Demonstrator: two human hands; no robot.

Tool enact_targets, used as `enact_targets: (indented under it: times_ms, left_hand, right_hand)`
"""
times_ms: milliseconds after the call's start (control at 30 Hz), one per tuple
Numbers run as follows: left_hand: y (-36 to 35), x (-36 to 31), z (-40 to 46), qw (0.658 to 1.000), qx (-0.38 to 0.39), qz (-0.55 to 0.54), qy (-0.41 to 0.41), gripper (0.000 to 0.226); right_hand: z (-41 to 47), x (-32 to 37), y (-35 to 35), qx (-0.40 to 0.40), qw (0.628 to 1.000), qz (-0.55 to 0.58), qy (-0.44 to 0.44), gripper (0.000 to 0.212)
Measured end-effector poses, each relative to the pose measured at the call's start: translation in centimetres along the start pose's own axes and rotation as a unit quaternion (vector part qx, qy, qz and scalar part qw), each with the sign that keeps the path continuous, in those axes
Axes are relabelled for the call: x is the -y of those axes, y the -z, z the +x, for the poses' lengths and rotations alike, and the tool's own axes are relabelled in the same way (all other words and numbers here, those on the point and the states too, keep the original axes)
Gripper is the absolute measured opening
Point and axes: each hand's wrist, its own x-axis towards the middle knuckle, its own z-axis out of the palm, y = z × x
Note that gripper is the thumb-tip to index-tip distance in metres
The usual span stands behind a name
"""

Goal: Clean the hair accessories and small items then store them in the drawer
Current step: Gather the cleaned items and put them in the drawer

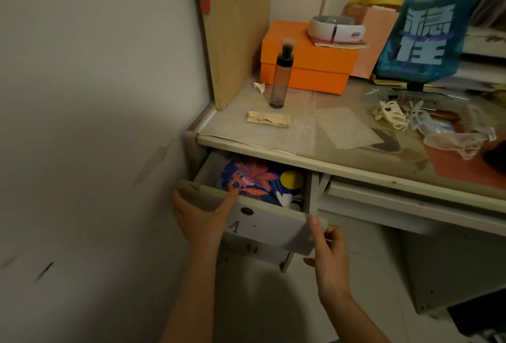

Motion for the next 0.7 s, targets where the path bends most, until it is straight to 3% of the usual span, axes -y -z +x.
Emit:
enact_targets:
  times_ms: [533, 700]
  left_hand:
    - [3.4, 0.5, -3.2, 1.0, 0.003, 0.008, -0.003, 0.123]
    - [3.6, 0.3, -3.6, 0.997, -0.001, 0.076, -0.008, 0.131]
  right_hand:
    - [-3.2, 0.4, 1.9, -0.001, 0.996, -0.091, 0.01, 0.033]
    - [-3.1, 0.6, 2.0, -0.001, 0.991, -0.13, 0.013, 0.031]
